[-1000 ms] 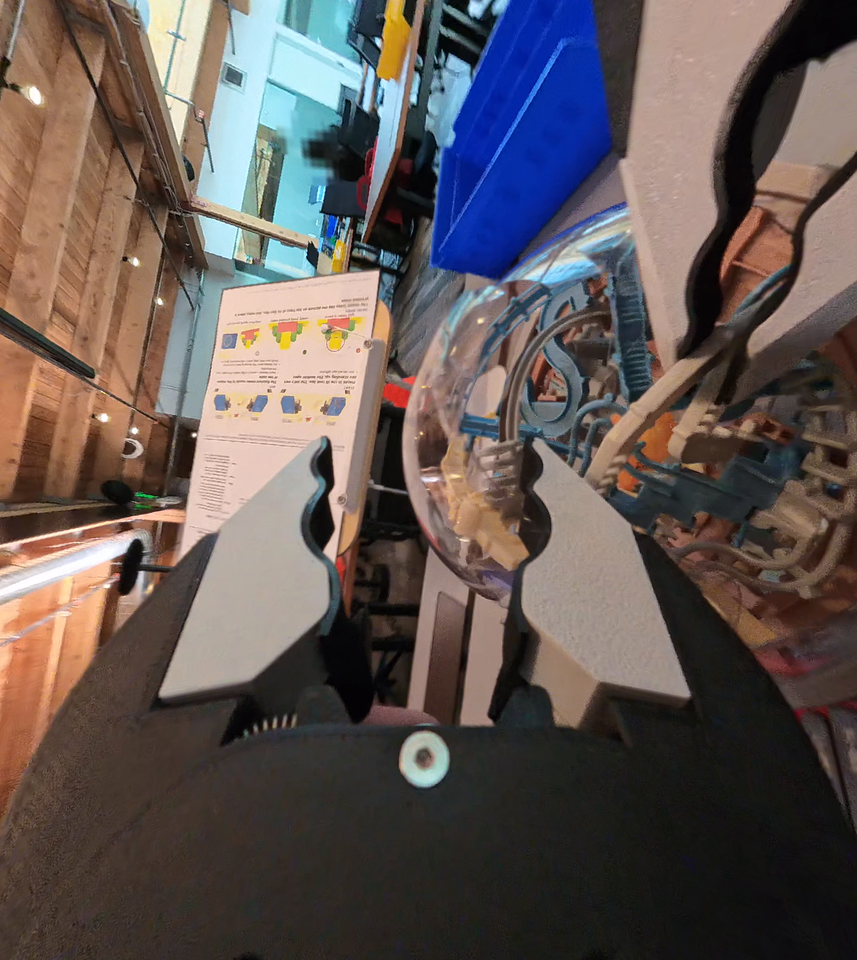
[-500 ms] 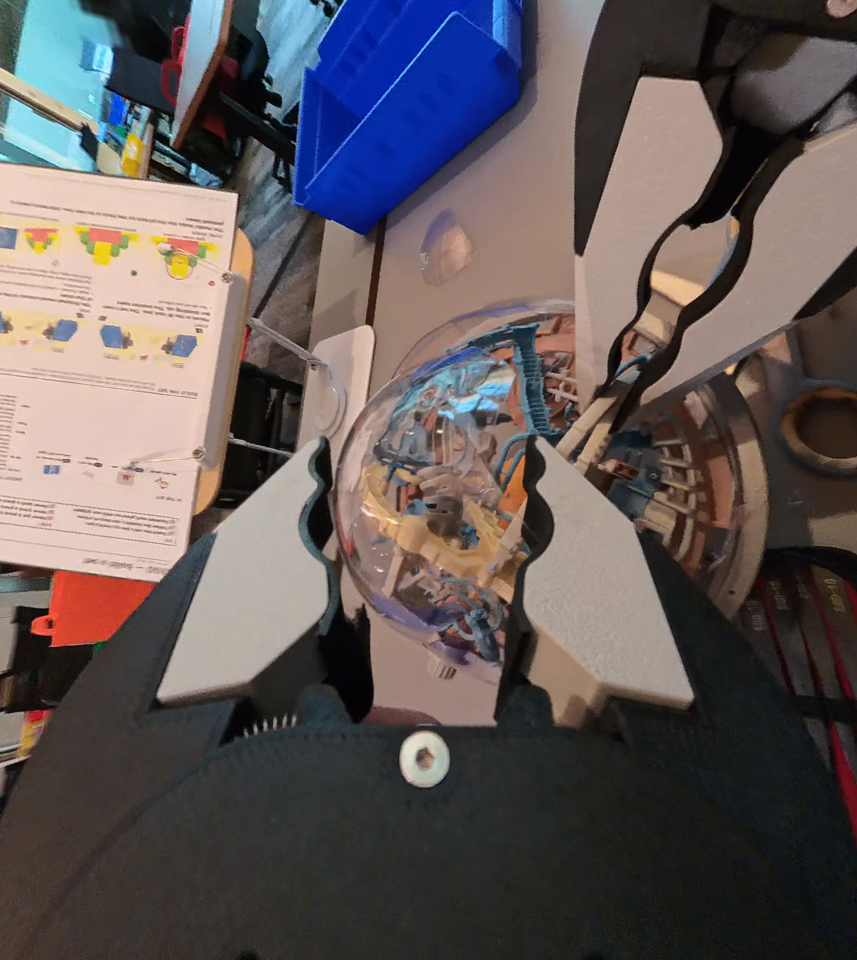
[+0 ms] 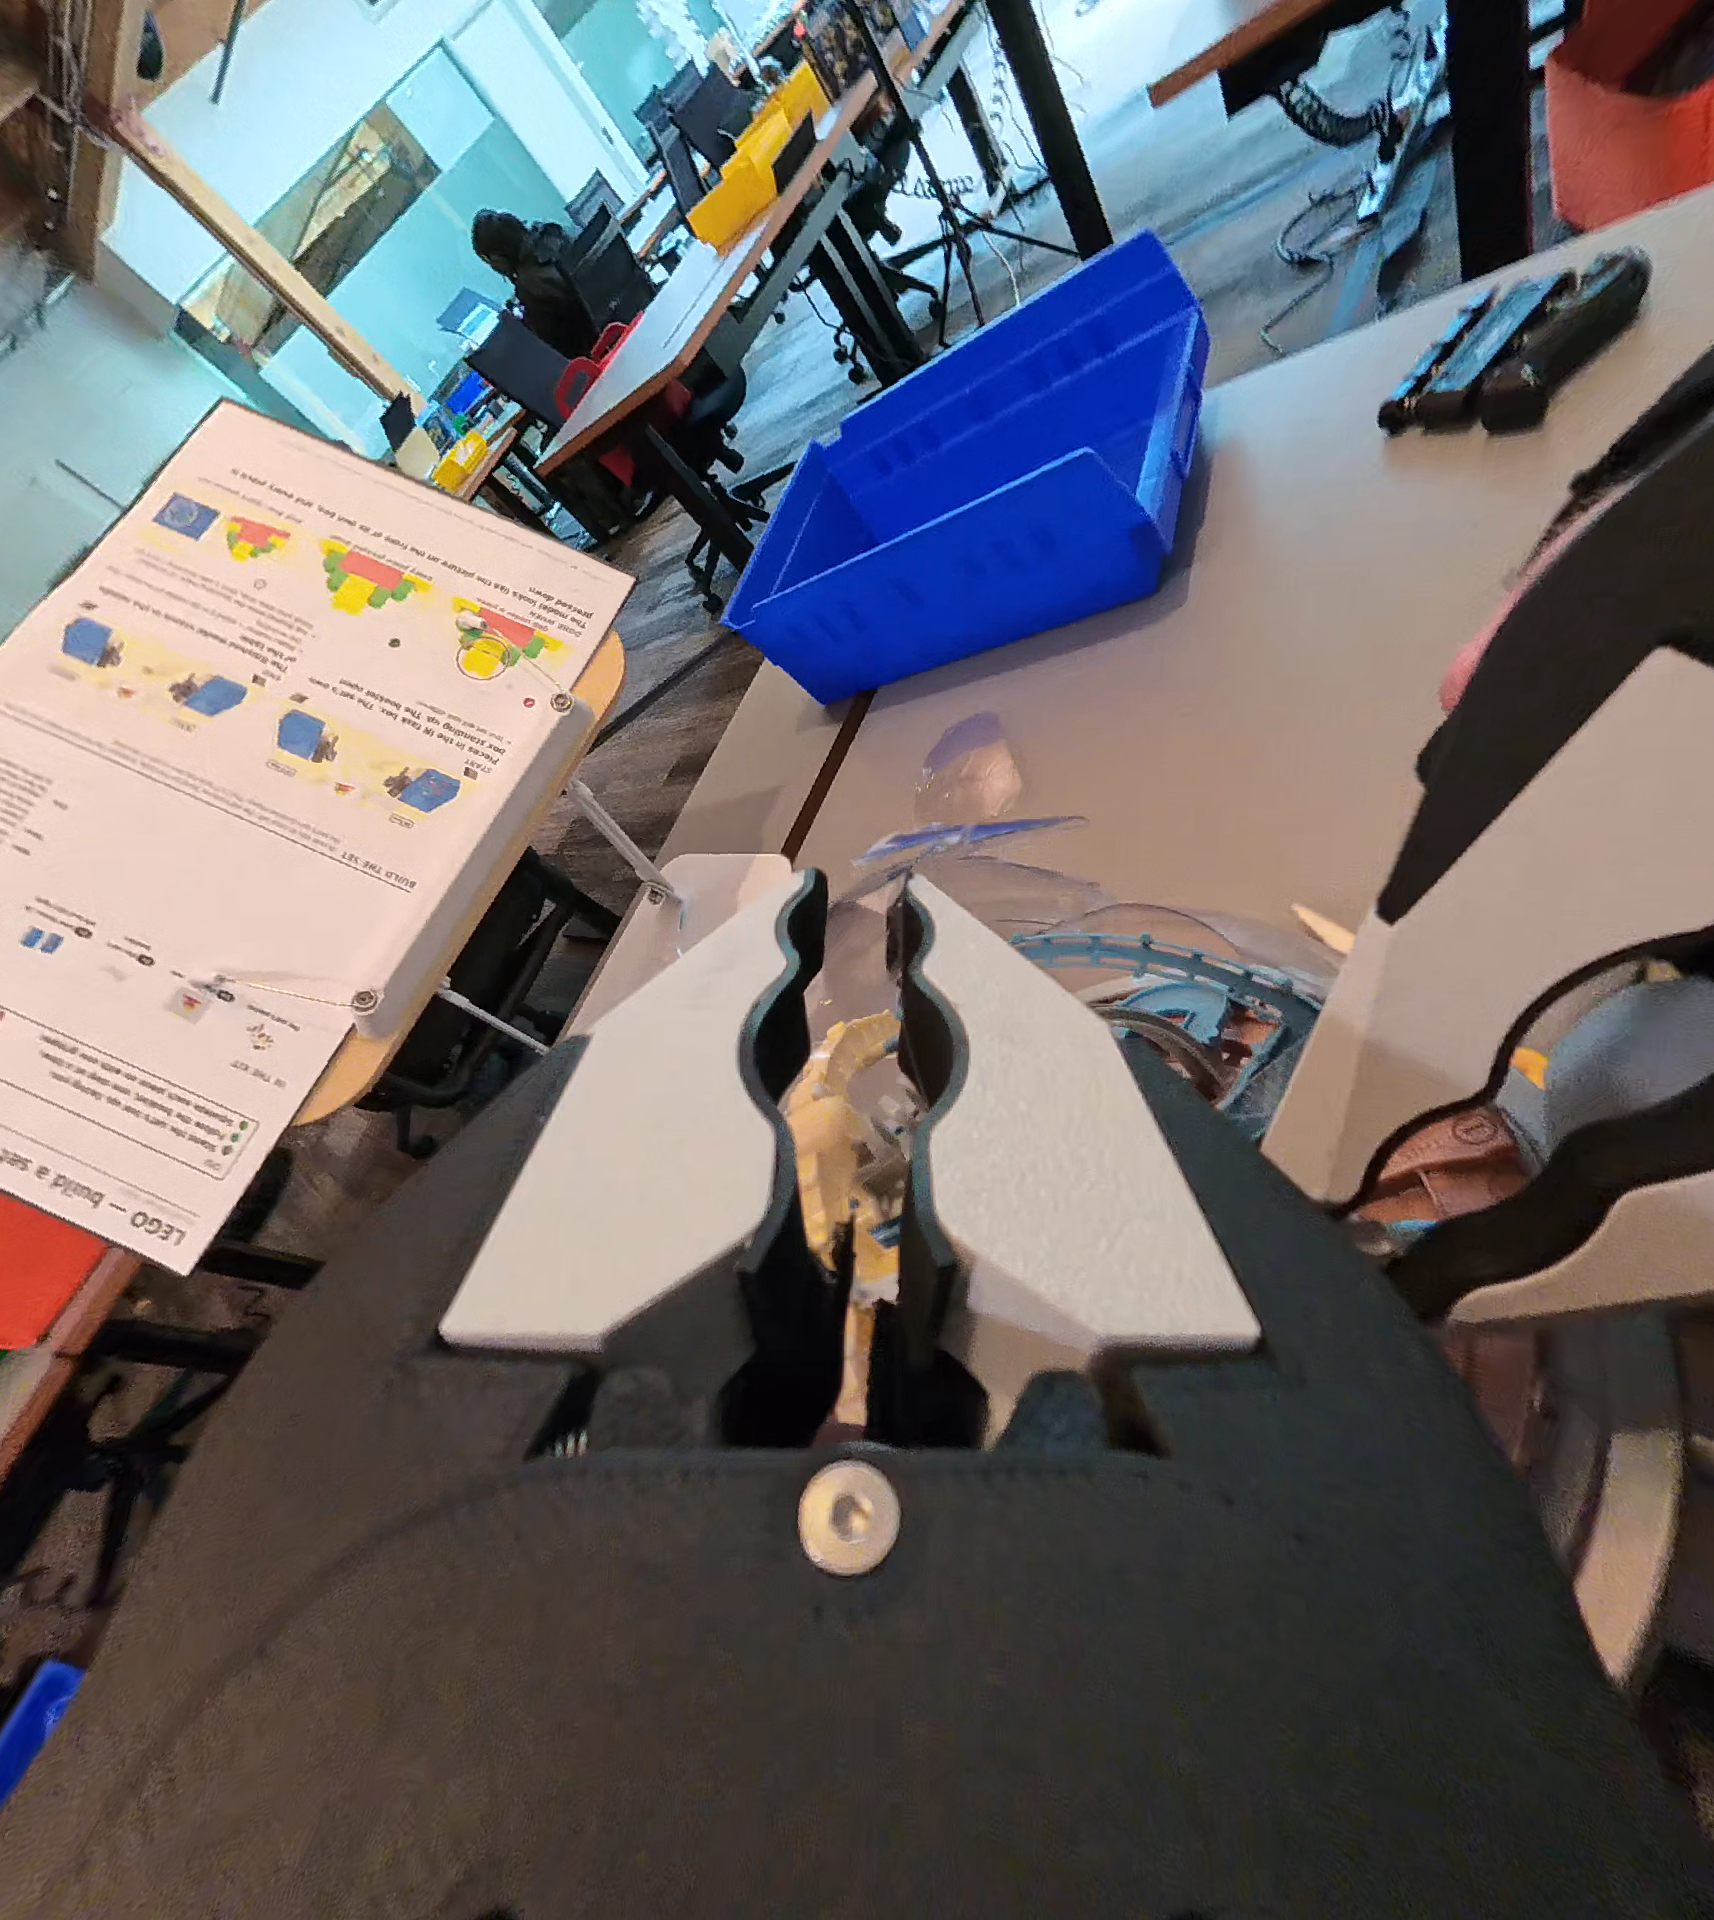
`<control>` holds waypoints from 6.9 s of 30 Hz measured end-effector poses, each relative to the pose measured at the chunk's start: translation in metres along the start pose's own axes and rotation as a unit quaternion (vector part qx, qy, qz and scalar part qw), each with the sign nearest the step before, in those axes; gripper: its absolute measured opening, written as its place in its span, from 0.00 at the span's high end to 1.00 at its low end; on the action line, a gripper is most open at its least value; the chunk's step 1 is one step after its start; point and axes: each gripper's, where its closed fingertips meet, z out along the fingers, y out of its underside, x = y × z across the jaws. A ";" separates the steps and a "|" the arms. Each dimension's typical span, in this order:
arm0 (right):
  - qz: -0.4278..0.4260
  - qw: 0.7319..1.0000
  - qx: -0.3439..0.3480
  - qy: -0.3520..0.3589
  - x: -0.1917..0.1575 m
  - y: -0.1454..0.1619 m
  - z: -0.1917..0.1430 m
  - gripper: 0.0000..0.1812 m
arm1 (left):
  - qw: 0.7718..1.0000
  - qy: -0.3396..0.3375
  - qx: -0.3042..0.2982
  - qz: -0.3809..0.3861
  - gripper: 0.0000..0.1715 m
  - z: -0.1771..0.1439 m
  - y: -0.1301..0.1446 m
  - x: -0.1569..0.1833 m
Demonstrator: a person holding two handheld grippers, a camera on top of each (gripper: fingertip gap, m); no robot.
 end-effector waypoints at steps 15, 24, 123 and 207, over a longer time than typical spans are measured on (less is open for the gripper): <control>0.003 1.000 0.000 0.025 0.013 -0.004 0.009 0.94 | 0.986 0.039 0.094 -0.136 0.96 0.003 -0.005 -0.011; 0.136 0.970 0.199 0.014 0.028 -0.027 -0.043 0.75 | 0.974 0.019 0.170 -0.147 0.98 -0.002 0.000 -0.016; 0.121 0.984 -0.029 0.130 0.186 0.089 -0.009 0.93 | 0.980 0.100 -0.087 -0.146 0.83 0.077 -0.014 0.098; 0.360 0.931 0.055 0.008 0.213 0.117 -0.018 0.88 | 0.990 0.051 -0.044 -0.125 0.35 0.092 0.009 0.052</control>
